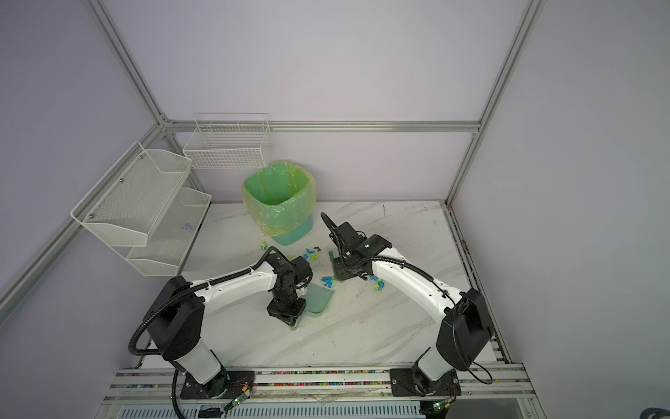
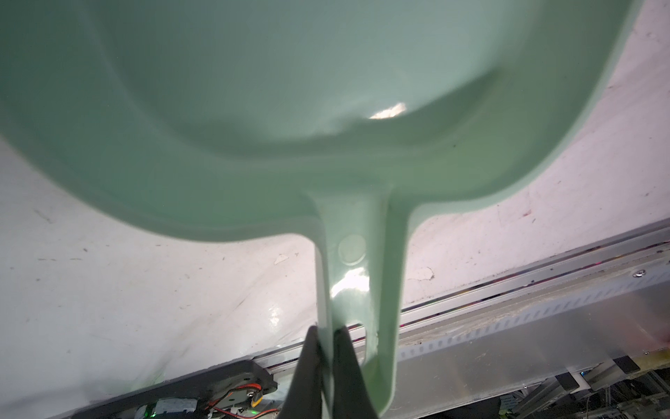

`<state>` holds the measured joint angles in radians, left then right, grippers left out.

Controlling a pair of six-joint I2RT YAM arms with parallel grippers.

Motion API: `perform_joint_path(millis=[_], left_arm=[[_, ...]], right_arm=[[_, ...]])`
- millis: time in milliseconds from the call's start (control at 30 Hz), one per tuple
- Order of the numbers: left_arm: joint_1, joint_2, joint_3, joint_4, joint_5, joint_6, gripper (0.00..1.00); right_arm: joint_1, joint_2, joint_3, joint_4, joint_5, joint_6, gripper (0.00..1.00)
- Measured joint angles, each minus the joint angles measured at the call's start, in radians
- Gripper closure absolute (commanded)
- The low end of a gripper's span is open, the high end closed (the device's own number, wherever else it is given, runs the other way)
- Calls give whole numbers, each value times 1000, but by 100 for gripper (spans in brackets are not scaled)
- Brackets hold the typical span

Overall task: Sweep away the paper scraps from the table
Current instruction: 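Sweep scraps into the dustpan with the right gripper's brush while the left holds it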

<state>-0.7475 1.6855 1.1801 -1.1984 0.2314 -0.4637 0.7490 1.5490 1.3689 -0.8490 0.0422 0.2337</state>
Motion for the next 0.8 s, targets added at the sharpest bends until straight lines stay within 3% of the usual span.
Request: perform_joint_path(millis=[233,500,633,800], left_arm=[[0,7,14,3,0,3,100],[1,10,14,6,0,8,100],[6,11,14,12,0,11,100],[10,10,14,20,-1,11,100]], right_arm=[[44,-35,-39,5,-82,-11,100],[55,-192,-72,14,-249,-13,100],[55,-223,-55,22,-214,1,100],[57,-137,6,23,-62,0,100]])
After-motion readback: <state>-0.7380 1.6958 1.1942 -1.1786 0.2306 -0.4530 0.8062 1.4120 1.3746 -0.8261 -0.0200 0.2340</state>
